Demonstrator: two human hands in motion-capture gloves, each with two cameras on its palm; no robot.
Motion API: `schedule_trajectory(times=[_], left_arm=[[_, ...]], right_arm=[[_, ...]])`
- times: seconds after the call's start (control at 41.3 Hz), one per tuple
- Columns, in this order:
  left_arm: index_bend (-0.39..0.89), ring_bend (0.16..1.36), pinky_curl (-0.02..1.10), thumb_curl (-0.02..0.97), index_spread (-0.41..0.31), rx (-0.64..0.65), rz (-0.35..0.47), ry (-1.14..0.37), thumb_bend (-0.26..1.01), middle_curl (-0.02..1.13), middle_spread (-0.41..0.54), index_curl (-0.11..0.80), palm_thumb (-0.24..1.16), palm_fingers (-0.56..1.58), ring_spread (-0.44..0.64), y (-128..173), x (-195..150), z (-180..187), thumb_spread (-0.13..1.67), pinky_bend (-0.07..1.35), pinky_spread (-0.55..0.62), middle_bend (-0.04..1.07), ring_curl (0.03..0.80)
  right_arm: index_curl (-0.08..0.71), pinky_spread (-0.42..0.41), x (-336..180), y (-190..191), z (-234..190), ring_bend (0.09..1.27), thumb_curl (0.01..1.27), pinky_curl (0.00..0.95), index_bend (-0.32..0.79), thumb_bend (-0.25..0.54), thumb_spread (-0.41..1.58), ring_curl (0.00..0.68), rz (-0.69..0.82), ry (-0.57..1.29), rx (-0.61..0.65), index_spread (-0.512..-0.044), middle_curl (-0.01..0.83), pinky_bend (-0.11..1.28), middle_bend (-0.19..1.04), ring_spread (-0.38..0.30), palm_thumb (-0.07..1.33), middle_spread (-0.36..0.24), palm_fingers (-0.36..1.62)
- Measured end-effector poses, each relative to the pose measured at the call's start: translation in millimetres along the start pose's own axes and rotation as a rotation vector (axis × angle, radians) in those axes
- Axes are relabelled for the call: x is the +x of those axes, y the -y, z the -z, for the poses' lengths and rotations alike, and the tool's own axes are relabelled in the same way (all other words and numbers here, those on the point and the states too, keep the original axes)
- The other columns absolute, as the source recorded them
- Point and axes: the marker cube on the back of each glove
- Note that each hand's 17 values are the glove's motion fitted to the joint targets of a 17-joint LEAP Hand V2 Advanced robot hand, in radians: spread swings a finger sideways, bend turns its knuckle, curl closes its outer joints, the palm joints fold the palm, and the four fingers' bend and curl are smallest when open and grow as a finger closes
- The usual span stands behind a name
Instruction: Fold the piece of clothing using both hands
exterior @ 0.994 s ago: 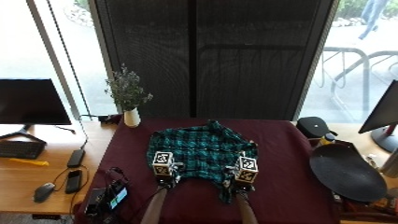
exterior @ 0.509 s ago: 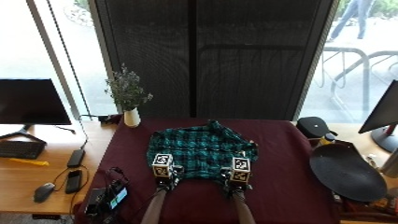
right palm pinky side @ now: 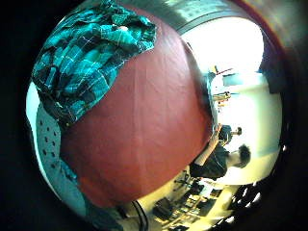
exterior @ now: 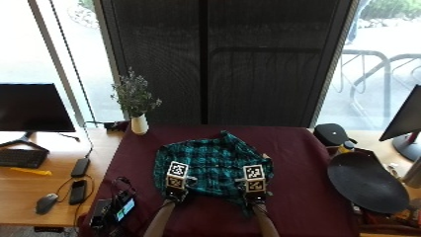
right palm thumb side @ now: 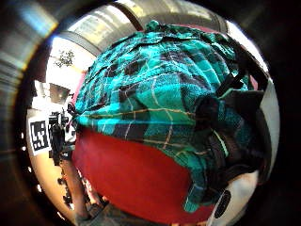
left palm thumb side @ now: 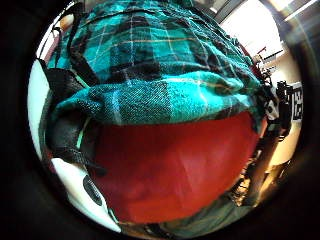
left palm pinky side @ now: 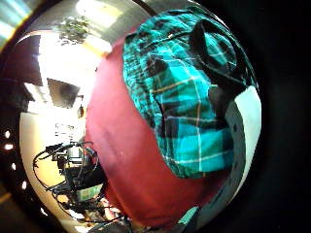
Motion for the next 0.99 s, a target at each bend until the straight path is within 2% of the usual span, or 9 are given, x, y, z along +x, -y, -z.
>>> schedule_trajectory(times=[0.048,0.097,0.218,0.291,0.436,0.582,0.679,0.848,0.994], left_arm=[[0.23,0.57,0.35,0.309,-0.272,-0.182,-0.020,-0.044,0.04,0.49,-0.279,0.436,0.59,1.19,-0.30,-15,0,-2,1.24,0.27,-0.12,0.36,0.371],[0.22,0.58,0.35,0.308,-0.279,-0.301,-0.051,-0.063,0.04,0.50,-0.290,0.441,0.59,1.20,-0.32,-25,0,0,1.24,0.25,-0.13,0.37,0.376],[0.20,0.58,0.35,0.308,-0.290,-0.532,-0.163,-0.045,0.03,0.51,-0.314,0.453,0.62,1.21,-0.34,-50,1,37,1.24,0.21,-0.15,0.40,0.386],[0.19,0.59,0.35,0.307,-0.295,-0.588,-0.188,-0.047,0.03,0.52,-0.321,0.459,0.64,1.20,-0.35,-51,-2,55,1.24,0.18,-0.15,0.41,0.391],[0.18,0.60,0.34,0.312,-0.288,-0.587,-0.106,-0.100,0.04,0.52,-0.331,0.469,0.69,1.17,-0.36,-16,-18,73,1.25,0.15,-0.14,0.43,0.398],[0.19,0.64,0.31,0.308,-0.285,-0.406,0.186,-0.158,0.03,0.53,-0.334,0.480,0.72,1.13,-0.37,56,-45,87,1.28,0.08,-0.09,0.47,0.413],[0.20,0.66,0.27,0.305,-0.283,-0.322,0.330,-0.174,0.03,0.54,-0.332,0.493,0.73,1.10,-0.37,78,-55,104,1.29,0.06,-0.06,0.50,0.422],[0.23,0.66,0.19,0.301,-0.284,-0.315,0.348,-0.290,0.02,0.56,-0.328,0.515,0.75,1.05,-0.36,126,-59,59,1.31,0.03,0.03,0.54,0.432],[0.24,0.66,0.13,0.298,-0.281,-0.366,0.341,-0.160,0.02,0.57,-0.320,0.528,0.77,1.03,-0.33,141,-57,14,1.34,0.04,0.10,0.57,0.440]], right_arm=[[0.362,-0.240,3,-21,7,0.54,0.37,0.351,0.11,0.048,1.11,0.395,0.030,0.011,-0.147,-0.308,0.395,0.52,0.27,-0.268,0.98,-0.212,1.27],[0.357,-0.258,5,-31,17,0.56,0.37,0.357,0.11,0.042,1.10,0.403,0.059,0.014,-0.209,-0.308,0.405,0.53,0.29,-0.277,0.99,-0.214,1.28],[0.346,-0.286,12,-49,53,0.59,0.37,0.364,0.12,0.029,1.08,0.415,0.172,0.048,-0.345,-0.308,0.423,0.54,0.32,-0.286,1.01,-0.217,1.29],[0.341,-0.295,14,-46,72,0.61,0.37,0.365,0.12,0.017,1.07,0.418,0.218,0.100,-0.390,-0.308,0.431,0.54,0.33,-0.287,1.02,-0.217,1.29],[0.332,-0.313,18,8,101,0.64,0.38,0.369,0.12,-0.008,1.04,0.427,0.187,0.191,-0.394,-0.305,0.446,0.54,0.36,-0.286,1.03,-0.219,1.31],[0.326,-0.334,3,96,138,0.70,0.37,0.374,0.12,-0.019,1.02,0.443,-0.022,0.191,-0.234,-0.304,0.457,0.55,0.37,-0.272,1.02,-0.224,1.32],[0.322,-0.350,-11,136,152,0.72,0.38,0.379,0.12,-0.006,1.03,0.452,-0.150,0.112,-0.073,-0.305,0.459,0.57,0.37,-0.262,1.05,-0.232,1.30],[0.308,-0.363,-38,193,116,0.75,0.39,0.385,0.11,-0.026,0.96,0.461,-0.200,0.062,-0.071,-0.309,0.463,0.61,0.36,-0.258,1.06,-0.251,1.28],[0.298,-0.368,-50,218,79,0.77,0.39,0.384,0.10,-0.033,0.89,0.463,-0.187,-0.052,-0.112,-0.313,0.470,0.61,0.38,-0.264,1.03,-0.254,1.28]])
